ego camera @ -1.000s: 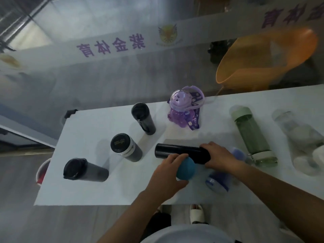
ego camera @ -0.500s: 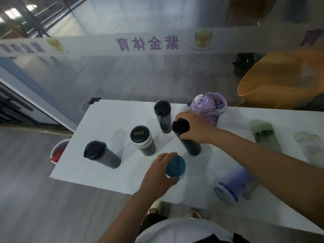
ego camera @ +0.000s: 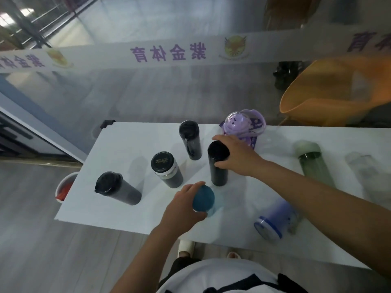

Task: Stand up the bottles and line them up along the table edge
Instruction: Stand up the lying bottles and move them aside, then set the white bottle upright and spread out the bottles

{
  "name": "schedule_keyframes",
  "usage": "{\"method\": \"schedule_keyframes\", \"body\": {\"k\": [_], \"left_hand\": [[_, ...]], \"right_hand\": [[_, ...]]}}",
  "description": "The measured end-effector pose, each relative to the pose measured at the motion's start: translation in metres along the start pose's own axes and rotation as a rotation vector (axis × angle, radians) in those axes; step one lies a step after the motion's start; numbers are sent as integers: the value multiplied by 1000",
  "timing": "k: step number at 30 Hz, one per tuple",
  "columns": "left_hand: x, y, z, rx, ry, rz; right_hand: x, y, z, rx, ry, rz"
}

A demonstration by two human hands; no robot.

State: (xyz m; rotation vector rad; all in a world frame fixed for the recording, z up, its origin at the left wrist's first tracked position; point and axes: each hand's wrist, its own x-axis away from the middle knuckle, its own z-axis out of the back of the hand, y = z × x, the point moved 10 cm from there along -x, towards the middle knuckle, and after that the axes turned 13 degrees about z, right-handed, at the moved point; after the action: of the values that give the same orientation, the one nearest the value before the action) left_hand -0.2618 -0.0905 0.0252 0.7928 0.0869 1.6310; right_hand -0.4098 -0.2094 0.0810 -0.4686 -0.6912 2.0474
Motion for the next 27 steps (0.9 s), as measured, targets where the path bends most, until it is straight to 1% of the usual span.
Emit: {"method": "schedule_keyframes", "body": {"k": [3, 5, 7, 9, 11, 12, 13, 15, 17, 20, 23, 27], "left_hand": [[-1, 2, 1, -60, -20, 45], [-2, 4, 9, -162, 47, 96], [-1, 18, 16, -269, 129, 101], [5, 45, 16, -249, 176, 36], [14, 79, 8, -153, 206, -85], [17, 94, -3, -96, 196, -142], [18, 104, -19, -50, 157, -180], [14, 112, -65, -17, 4, -188], [7, 108, -113, -47, -157, -134], [1, 95, -163, -26, -311, -29], [-1, 89, -190, 62, -351, 53], [-6, 81, -207, 165, -320, 126]], "right_hand": [[7, 1, -1, -25, -4, -6], [17, 5, 2, -60, 9, -36], [36, 15, 13, -125, 75, -82], [68, 30, 31, -154, 165, -146], [114, 52, 45, -112, 245, -232], [141, 65, 50, -91, 284, -289], [170, 76, 53, -73, 318, -348], [223, 92, 49, -35, 370, -463], [268, 100, 39, -15, 424, -567], [318, 99, 14, -30, 453, -676], [350, 89, -12, -17, 438, -773], [368, 71, -32, -33, 419, -788]]}}
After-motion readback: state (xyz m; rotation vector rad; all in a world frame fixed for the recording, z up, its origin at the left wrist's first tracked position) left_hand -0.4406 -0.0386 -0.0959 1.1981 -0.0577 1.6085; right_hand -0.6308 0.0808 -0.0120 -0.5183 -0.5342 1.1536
